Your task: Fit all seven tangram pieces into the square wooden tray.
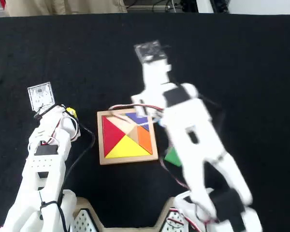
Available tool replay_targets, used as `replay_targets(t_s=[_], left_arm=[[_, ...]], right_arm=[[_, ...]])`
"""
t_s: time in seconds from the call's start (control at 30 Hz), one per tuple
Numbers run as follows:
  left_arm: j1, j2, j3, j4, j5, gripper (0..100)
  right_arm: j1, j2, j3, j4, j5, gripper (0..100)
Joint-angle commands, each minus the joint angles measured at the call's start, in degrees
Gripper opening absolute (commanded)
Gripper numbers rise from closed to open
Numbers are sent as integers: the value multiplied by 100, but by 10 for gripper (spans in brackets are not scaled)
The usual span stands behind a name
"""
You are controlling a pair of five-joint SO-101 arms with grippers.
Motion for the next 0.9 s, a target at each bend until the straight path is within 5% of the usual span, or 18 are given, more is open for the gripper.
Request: replay_targets(t_s=[0.0,0.33,0.57,0.87], left_arm=[[57,-141,-57,-114,-62,68],[57,-141,-57,-123,-62,71],[57,-141,-48,-123,-35,73],[57,-141,-40,-123,-44,73]], right_arm=[[589,-699,681,185,1371,16],[958,-796,2308,413,4299,23],[958,-760,2826,396,5099,215],[941,-760,3565,-325,5178,227]])
